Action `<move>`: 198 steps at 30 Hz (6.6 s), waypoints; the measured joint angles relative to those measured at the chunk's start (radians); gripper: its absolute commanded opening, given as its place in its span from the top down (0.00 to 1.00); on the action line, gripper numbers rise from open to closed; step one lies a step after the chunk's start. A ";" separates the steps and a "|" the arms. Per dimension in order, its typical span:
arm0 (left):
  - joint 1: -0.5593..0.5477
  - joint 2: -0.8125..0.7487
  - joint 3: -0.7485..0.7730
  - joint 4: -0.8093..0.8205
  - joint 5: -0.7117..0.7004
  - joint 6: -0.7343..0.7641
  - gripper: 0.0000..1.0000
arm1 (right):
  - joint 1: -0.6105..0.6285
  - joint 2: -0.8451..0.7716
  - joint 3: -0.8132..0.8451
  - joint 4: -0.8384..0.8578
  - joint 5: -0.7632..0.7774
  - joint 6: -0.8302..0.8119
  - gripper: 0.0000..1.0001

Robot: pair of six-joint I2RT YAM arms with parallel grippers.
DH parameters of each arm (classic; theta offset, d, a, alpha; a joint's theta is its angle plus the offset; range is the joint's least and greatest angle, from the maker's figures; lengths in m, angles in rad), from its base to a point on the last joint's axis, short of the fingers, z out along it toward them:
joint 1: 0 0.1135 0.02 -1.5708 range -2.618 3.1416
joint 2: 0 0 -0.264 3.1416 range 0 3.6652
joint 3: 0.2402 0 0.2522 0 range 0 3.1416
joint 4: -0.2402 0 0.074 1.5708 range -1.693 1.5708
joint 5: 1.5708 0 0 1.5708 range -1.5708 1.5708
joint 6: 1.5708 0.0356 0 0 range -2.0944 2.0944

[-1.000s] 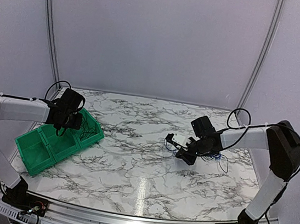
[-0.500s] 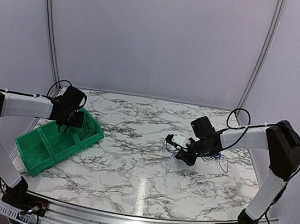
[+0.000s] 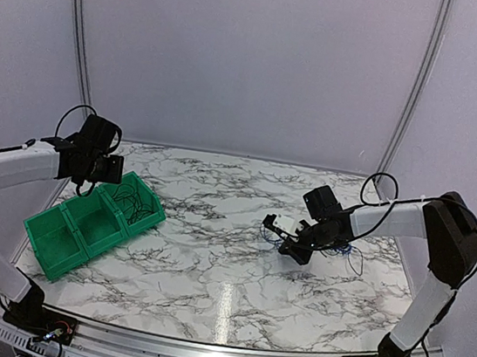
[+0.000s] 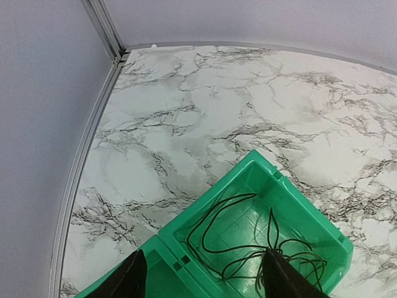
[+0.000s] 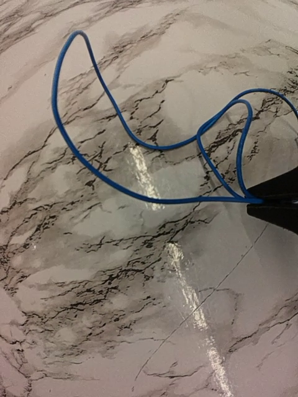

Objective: Untangle the cables

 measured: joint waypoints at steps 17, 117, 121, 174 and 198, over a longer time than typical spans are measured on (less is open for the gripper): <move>-0.400 -0.137 0.023 0.238 0.401 0.177 0.37 | -0.001 -0.114 0.172 -0.186 -0.296 0.016 1.00; -0.175 -0.115 0.299 -0.639 -0.054 -0.248 1.00 | -0.116 -0.073 0.122 -0.148 -0.404 -0.018 0.63; -0.122 -0.113 0.273 -0.669 -0.102 -0.264 1.00 | -0.116 -0.073 0.122 -0.148 -0.395 -0.027 0.63; 0.073 0.066 0.053 -0.347 -0.089 -0.279 1.00 | -0.116 -0.073 0.122 -0.156 -0.362 -0.068 0.63; 0.082 -0.278 -0.133 -0.282 0.011 -0.293 1.00 | -0.109 -0.063 0.122 -0.177 -0.360 -0.072 0.63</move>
